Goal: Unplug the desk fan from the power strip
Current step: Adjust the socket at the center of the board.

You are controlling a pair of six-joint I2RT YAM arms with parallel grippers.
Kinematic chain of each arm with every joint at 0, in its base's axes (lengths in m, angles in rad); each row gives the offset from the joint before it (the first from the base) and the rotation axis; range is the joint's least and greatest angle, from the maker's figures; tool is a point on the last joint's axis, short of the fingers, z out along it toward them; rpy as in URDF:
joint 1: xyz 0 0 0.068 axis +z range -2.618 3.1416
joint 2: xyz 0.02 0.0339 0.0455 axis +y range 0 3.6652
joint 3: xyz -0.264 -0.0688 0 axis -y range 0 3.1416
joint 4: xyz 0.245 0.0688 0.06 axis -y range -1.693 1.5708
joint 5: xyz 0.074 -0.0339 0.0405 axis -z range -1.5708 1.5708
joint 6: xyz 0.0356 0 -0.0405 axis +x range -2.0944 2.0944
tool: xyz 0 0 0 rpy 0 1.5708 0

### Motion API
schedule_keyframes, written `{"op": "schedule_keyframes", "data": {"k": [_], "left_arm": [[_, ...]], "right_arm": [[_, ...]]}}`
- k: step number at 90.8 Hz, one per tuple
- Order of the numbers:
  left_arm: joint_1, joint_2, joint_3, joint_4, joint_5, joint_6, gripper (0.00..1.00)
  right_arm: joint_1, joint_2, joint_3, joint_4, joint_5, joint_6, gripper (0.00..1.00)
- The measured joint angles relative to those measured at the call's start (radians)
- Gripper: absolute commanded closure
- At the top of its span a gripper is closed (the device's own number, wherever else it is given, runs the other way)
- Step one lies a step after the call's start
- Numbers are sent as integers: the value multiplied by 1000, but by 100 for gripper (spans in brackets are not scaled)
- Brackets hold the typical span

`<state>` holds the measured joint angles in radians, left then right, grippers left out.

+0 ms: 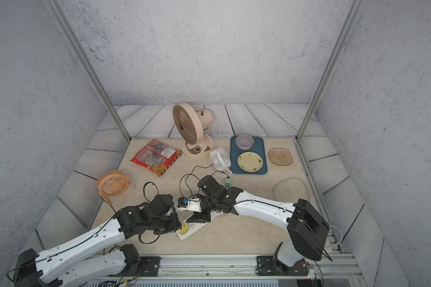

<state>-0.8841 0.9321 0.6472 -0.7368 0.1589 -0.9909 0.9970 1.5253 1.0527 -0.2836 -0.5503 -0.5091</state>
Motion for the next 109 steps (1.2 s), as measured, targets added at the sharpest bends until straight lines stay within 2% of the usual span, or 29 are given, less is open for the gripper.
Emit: {"op": "schedule_keyframes", "data": {"k": [63, 77, 85, 109], "left_arm": [[-2, -5, 6, -5, -20, -1, 97], [-2, -7, 8, -7, -26, -1, 97], [-3, -18, 3, -6, -32, 1, 95], [-4, -62, -24, 14, -51, 8, 89]], "right_arm": [[-8, 149, 2, 58, 48, -102, 58], [-10, 154, 1, 74, 46, -112, 67], [-10, 158, -8, 103, 47, -108, 71], [-9, 159, -75, 176, 25, -100, 71]]}}
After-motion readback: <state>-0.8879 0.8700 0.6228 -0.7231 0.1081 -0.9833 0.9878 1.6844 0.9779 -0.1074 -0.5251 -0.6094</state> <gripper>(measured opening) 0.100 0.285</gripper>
